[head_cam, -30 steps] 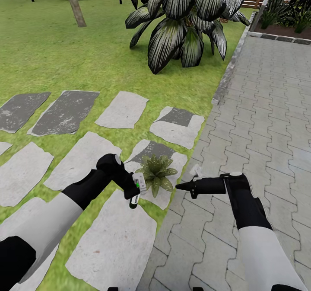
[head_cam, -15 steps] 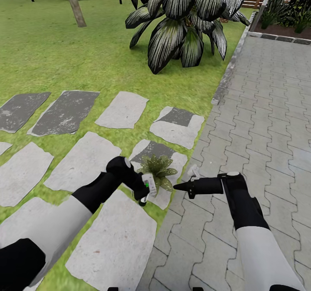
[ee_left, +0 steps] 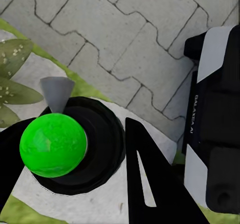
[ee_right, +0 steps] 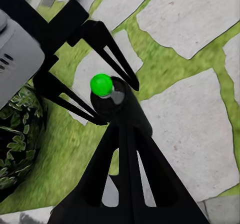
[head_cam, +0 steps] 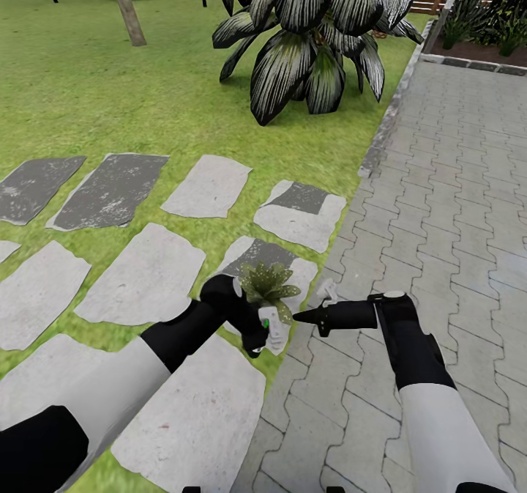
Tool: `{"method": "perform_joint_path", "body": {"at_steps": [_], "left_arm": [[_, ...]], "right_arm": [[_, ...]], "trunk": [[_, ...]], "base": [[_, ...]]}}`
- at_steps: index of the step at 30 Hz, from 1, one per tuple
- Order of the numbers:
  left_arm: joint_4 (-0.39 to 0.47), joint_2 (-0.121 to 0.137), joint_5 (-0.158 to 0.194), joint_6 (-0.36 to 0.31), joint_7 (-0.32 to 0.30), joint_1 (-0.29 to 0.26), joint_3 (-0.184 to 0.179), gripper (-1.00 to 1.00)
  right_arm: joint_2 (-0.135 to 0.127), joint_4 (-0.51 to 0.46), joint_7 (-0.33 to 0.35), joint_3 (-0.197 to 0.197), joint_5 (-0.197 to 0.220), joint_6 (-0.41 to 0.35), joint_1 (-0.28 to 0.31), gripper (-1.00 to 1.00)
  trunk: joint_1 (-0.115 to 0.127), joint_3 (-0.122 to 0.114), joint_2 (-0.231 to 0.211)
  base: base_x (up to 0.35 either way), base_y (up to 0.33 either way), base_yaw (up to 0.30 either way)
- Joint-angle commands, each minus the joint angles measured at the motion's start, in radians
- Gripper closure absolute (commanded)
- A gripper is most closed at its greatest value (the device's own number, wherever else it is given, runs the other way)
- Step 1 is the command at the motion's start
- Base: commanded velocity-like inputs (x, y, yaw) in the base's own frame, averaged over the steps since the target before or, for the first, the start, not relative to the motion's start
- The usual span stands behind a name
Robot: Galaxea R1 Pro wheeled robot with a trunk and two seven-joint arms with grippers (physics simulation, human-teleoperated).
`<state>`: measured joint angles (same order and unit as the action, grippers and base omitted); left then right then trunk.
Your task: Pick up the pesticide atomizer in the garden and spray insectifuge to fully cover both potted plants in the garden.
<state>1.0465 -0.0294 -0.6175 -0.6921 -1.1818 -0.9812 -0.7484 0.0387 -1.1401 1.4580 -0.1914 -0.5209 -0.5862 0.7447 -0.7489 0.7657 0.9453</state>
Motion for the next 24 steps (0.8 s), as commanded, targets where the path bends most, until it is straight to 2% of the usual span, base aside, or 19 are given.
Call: {"method": "perform_joint_path", "body": {"at_steps": [1,11,24], "left_arm": [[0.001,-0.003,-0.007,-0.008,-0.007,0.0,-0.001,1.0],[0.001,-0.04,-0.007,-0.007,-0.007,0.001,-0.002,1.0],[0.001,-0.058,-0.007,-0.008,-0.007,0.0,-0.003,1.0]], "right_arm": [[0.002,-0.001,0.009,-0.003,-0.009,-0.01,0.001,1.0],[0.014,-0.001,0.007,-0.003,-0.01,-0.01,0.001,1.0],[0.015,-0.001,0.008,-0.003,-0.01,-0.01,0.001,1.0]], "trunk": [[0.0,0.001,0.001],[0.0,0.001,0.001],[0.0,0.001,0.001]], "base": [[0.0,0.0,0.0],[0.0,0.0,0.0],[0.0,0.0,0.0]]}}
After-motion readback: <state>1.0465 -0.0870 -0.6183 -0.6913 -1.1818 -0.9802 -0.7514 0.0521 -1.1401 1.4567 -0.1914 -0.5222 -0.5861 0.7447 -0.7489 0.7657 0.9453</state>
